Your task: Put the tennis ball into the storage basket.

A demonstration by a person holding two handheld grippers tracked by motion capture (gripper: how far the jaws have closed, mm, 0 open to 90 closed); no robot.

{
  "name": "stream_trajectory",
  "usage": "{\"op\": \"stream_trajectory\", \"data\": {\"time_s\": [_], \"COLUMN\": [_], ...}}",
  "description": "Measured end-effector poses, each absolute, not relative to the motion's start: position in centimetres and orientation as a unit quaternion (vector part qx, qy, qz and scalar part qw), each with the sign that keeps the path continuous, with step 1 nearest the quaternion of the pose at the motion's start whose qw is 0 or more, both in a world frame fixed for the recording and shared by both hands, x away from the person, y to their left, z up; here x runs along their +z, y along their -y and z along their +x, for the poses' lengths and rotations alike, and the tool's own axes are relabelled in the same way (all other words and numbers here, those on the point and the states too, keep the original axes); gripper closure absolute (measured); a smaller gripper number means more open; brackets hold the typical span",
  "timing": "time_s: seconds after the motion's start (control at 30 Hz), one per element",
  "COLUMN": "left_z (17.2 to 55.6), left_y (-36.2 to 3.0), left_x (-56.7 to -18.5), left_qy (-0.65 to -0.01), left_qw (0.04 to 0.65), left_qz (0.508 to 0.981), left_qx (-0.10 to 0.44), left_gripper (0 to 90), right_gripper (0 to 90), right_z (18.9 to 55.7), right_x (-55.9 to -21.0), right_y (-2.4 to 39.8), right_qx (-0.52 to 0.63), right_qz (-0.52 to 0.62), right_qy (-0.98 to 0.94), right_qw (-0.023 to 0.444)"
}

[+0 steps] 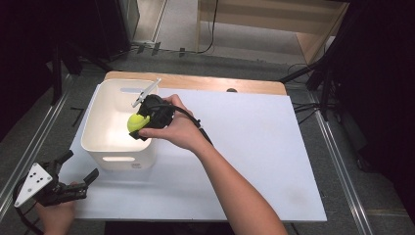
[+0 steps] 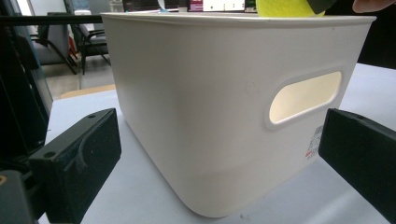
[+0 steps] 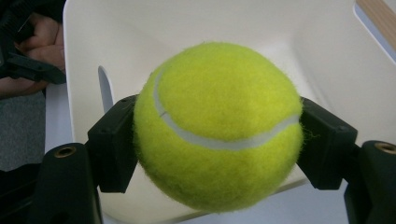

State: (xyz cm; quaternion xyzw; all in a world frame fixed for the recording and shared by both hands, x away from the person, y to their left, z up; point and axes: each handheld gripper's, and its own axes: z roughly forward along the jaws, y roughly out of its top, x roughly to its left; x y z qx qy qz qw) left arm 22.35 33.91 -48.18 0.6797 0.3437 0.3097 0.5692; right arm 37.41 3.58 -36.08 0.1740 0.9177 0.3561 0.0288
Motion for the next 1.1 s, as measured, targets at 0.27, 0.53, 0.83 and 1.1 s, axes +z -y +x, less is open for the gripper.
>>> {"op": "stream_trajectory", "data": {"time_s": [0.27, 0.53, 0.83, 1.1], "left_z": [22.4, 22.4, 22.4, 22.4], "left_y": [-33.9, -33.9, -33.9, -33.9], "left_x": [-48.2, -48.2, -48.2, -48.2], "left_qy": [-0.344, -0.345, -0.343, -0.343], "left_qw": [0.57, 0.569, 0.569, 0.569], "left_qz": [0.68, 0.68, 0.681, 0.68], "left_qx": [0.309, 0.309, 0.31, 0.31], "left_gripper": [0.0, 0.0, 0.0, 0.0], "right_gripper": [23.8, 23.0, 10.4, 1.0], "right_z": [37.4, 37.3, 37.2, 36.8], "right_x": [-36.9, -37.5, -37.2, -37.0], "right_y": [-3.9, -3.8, -3.5, -2.7], "right_qx": [0.349, 0.349, 0.362, 0.379], "right_qz": [0.178, 0.174, 0.17, 0.163], "right_qy": [-0.92, -0.921, -0.916, -0.91], "right_qw": [0.028, 0.019, 0.015, 0.03]}}
